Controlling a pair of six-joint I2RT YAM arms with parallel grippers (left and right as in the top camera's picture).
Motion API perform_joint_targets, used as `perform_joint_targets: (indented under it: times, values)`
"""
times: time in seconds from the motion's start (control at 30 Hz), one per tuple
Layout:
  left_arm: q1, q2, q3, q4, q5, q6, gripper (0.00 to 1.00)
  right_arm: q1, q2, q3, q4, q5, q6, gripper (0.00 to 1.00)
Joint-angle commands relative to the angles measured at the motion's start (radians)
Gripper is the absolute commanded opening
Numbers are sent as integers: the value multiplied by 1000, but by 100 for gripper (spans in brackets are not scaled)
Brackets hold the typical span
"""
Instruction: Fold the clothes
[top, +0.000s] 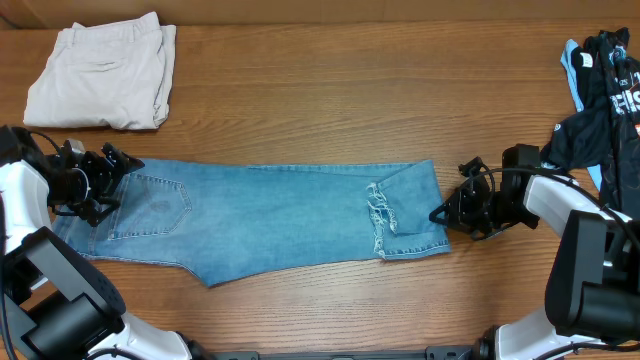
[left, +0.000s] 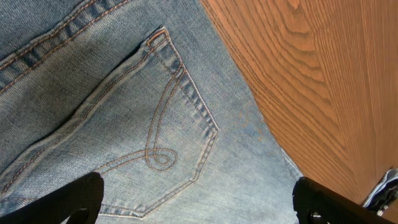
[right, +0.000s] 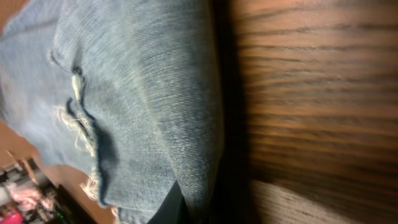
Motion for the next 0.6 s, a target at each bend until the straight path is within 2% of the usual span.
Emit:
perform_joint_targets:
  times: [0.0, 0.2, 0.33, 0.57]
  values:
    - [3, -10, -5, -3, 1, 9, 100, -34, 6, 39, -18, -18, 35, 4]
    - [3, -10, -5, -3, 1, 9, 100, -102, -23, 166, -132, 35, 39, 4]
    - [3, -10, -5, -3, 1, 9, 100, -109, -80, 226, -171, 154, 111, 4]
    - [3, -10, -5, -3, 2, 8, 100, -3, -226, 240, -192, 314, 212, 4]
